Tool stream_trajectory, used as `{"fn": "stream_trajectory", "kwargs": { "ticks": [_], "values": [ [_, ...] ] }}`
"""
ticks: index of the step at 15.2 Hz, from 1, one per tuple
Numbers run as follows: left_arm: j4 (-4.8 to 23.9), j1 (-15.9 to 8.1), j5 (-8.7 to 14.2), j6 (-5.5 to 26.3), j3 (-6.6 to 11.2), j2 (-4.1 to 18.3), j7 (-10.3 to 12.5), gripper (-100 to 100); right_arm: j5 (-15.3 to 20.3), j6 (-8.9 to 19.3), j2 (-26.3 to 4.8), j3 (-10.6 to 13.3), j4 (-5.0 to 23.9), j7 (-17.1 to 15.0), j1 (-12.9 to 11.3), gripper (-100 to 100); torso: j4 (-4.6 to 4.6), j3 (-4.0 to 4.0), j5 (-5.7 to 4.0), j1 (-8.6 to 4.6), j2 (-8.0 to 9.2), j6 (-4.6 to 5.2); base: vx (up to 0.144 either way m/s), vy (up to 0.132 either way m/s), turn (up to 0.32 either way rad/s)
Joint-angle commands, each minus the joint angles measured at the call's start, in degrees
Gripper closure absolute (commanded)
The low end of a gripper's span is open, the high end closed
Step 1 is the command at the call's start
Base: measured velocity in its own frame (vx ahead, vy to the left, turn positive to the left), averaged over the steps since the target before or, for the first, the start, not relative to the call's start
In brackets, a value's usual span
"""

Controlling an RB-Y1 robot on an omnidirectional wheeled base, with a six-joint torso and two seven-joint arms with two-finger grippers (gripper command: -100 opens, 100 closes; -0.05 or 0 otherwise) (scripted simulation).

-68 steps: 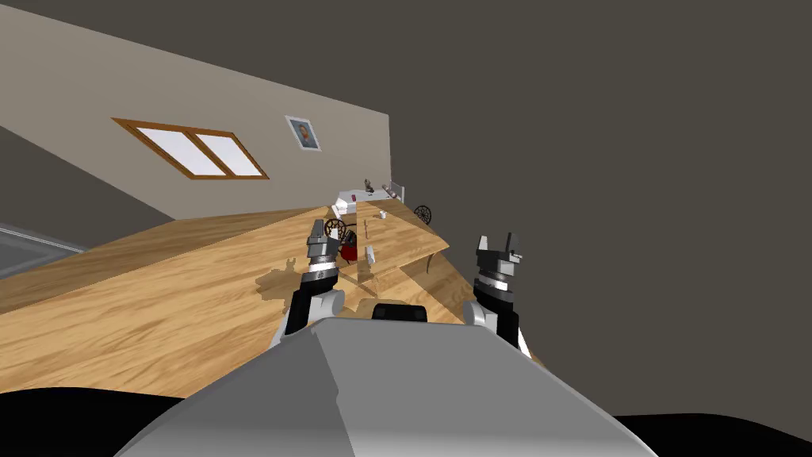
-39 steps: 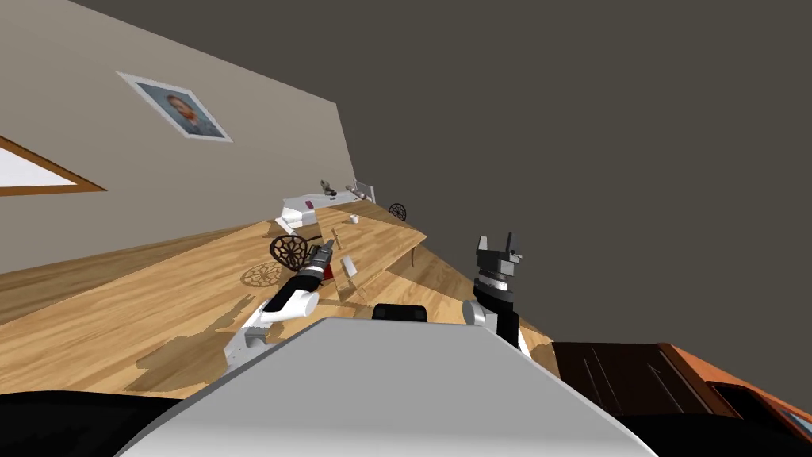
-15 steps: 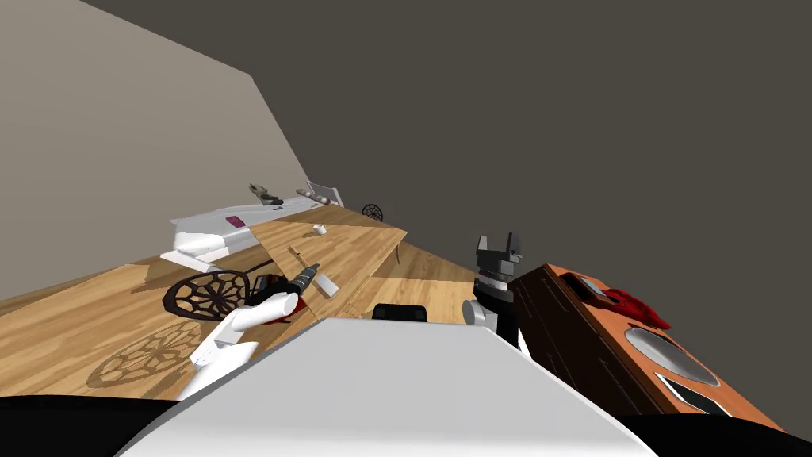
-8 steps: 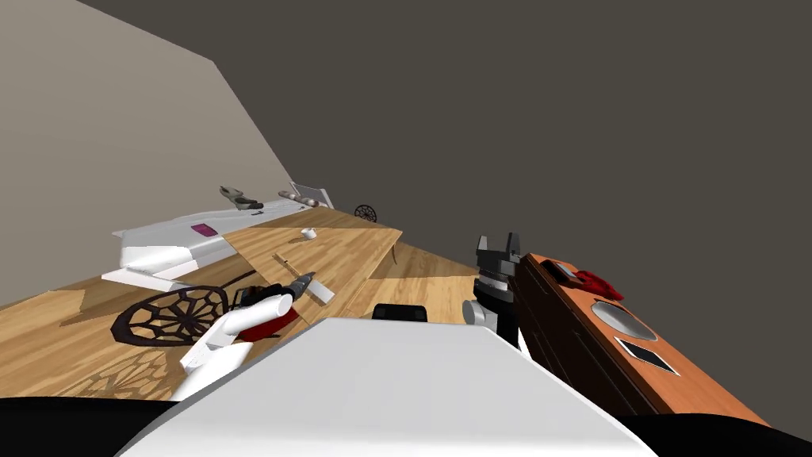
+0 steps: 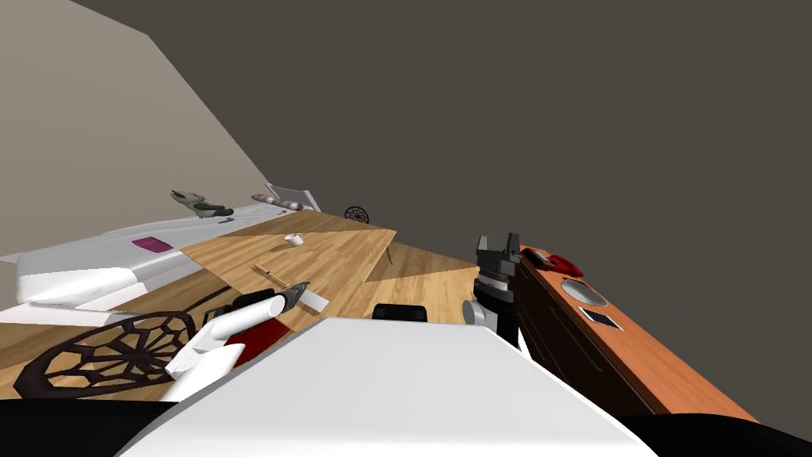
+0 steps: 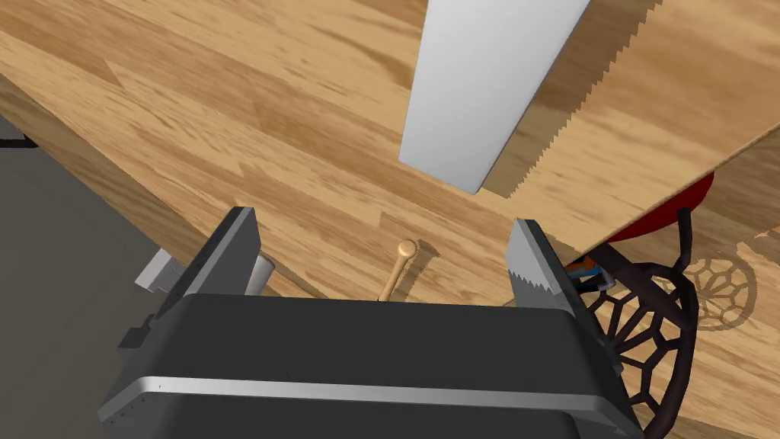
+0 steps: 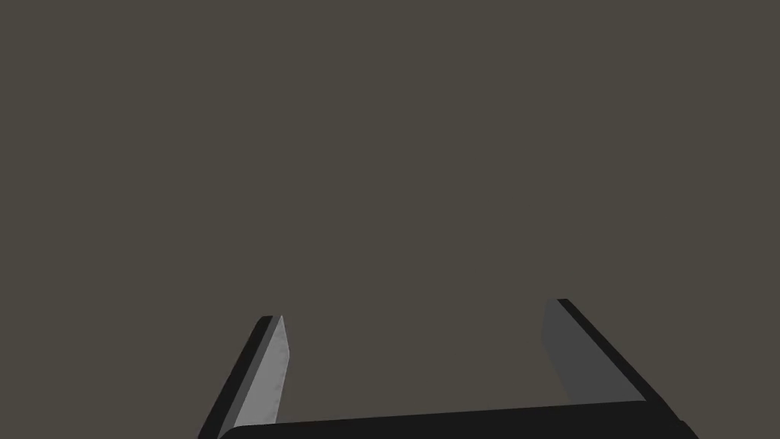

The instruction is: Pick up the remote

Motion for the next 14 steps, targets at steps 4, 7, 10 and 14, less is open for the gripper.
{"fn": "stream_trajectory", "kwargs": {
  "ticks": [4,7,10,14],
  "values": [
    [3.7,-0.5,2.0,6.4,2.4,0.5,-2.7,-100,0.0,0.0,0.0,0.0,0.0,0.0,0.0,0,0.0,0.0,0.0,0.01,0.0,-0.02,-0.013,0.035,-0.195],
    [5.2,-0.8,2.7,9.9,3.36,0.6,-3.7,-100,0.0,0.0,0.0,0.0,0.0,0.0,0.0,0,-0.01,-0.01,0.01,0.03,-0.02,-0.05,-0.011,0.04,-0.167],
    [6.6,-1.1,3.5,12.8,4.27,0.8,-4.7,-100,0.0,0.0,0.0,0.0,0.0,0.0,0.0,0,-0.01,-0.01,0.0,0.01,-0.02,-0.05,-0.014,0.035,-0.135],
    [8.0,-1.3,4.2,15.9,5.13,0.9,-5.7,-100,0.0,0.0,0.0,0.0,0.0,0.0,0.0,0,0.0,0.0,0.01,0.04,-0.01,-0.02,-0.016,0.038,-0.175]
  ]
}}
